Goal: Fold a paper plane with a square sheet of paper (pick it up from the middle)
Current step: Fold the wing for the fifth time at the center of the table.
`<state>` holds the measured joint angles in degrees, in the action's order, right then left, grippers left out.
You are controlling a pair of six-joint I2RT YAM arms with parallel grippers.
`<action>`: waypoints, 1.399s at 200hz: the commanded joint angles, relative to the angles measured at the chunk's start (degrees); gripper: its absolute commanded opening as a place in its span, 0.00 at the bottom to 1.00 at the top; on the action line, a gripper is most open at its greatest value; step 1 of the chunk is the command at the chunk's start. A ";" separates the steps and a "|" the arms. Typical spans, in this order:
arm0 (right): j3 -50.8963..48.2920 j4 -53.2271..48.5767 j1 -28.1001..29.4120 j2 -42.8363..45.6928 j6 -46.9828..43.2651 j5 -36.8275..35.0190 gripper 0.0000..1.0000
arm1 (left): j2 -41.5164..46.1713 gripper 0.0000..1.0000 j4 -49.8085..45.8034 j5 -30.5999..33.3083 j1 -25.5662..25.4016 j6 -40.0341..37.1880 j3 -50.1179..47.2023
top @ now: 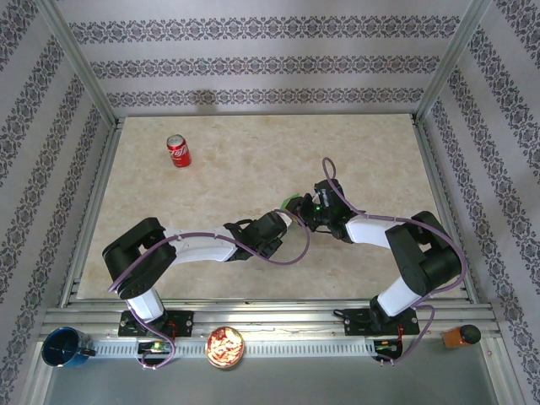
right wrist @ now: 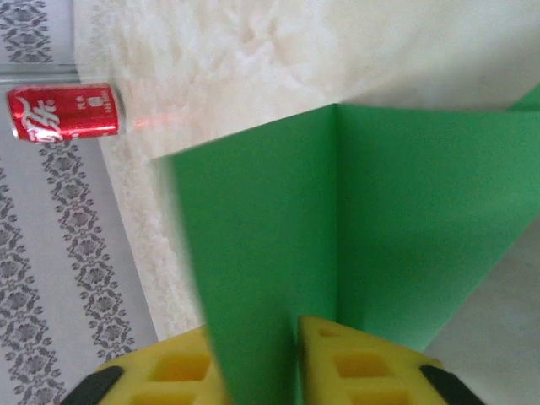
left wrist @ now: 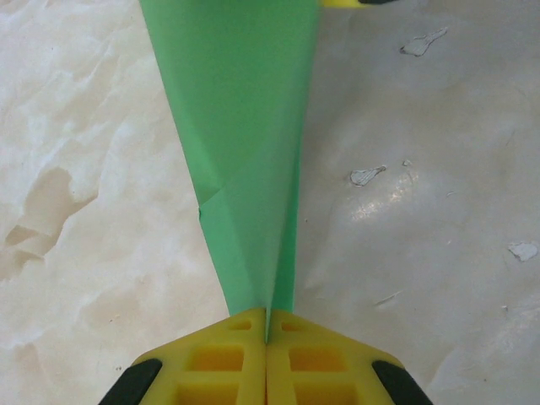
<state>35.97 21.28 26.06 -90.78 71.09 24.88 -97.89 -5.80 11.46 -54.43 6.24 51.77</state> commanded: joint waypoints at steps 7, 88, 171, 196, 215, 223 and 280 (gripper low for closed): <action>0.33 -6.40 -0.90 3.71 -4.53 -0.82 0.35 | -0.03 0.07 -0.91 0.23 -0.85 0.94 0.62; -5.38 -24.03 -9.82 19.42 -15.32 -5.65 0.60 | -5.47 0.08 -5.30 -5.44 -0.76 2.57 5.63; -9.11 -20.75 -11.43 23.84 -19.39 0.26 0.62 | -6.61 0.03 -5.56 -22.55 3.50 8.00 8.55; -9.87 -20.03 -11.17 24.60 -20.30 -0.21 0.58 | -6.80 0.03 -1.15 -36.07 8.11 13.18 6.98; -9.73 -19.00 -10.78 23.98 -21.37 1.80 0.53 | -8.16 0.02 1.15 -43.90 10.20 16.08 6.67; -9.45 -19.15 -10.47 23.46 -22.00 2.71 0.50 | -8.45 0.01 1.41 -44.90 10.49 16.78 6.73; -8.80 -18.04 -7.57 19.06 -23.70 4.43 0.32 | -11.53 0.01 3.47 -50.91 11.98 20.50 8.02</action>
<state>26.96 1.19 17.47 -70.06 49.04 27.73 -107.61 -3.99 -34.74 -43.35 23.81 58.89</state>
